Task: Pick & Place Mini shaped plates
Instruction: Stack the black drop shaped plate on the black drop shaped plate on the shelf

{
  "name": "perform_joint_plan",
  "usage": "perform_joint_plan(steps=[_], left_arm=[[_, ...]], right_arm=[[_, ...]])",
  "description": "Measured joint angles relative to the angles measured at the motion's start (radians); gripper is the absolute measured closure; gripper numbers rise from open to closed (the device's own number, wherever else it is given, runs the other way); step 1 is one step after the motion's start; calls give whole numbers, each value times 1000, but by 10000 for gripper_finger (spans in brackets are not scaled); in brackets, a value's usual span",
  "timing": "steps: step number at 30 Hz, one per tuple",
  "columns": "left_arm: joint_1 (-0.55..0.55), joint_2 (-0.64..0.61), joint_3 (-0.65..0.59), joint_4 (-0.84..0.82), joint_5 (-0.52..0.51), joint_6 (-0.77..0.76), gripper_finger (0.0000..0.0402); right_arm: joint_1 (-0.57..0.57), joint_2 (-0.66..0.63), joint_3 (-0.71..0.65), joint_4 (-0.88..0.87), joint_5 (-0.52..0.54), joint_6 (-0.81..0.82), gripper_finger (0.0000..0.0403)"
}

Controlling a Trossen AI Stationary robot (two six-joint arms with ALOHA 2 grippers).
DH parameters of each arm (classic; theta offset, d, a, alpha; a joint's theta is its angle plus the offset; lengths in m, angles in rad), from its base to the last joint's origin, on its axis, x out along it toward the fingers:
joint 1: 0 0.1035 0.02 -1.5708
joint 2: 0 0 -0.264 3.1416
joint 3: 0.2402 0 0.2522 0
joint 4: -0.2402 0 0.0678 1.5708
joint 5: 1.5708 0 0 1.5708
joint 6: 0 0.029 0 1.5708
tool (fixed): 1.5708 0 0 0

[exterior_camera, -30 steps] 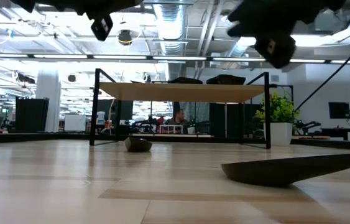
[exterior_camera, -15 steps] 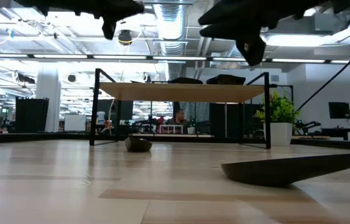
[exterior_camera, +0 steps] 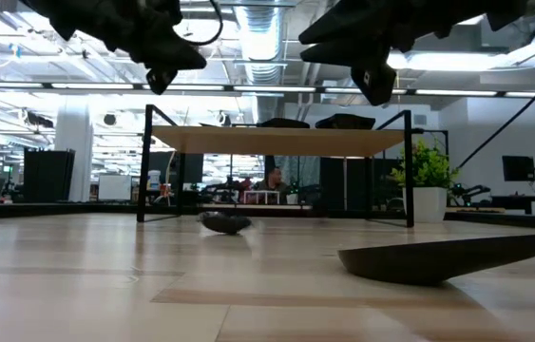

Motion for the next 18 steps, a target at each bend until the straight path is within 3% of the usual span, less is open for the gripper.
perform_joint_plan(steps=[18], left_arm=[[-191, 59, 0, -25, -64, 3, 369]], right_arm=[[-5, 0, 0, -136, 2, 39, 326]])
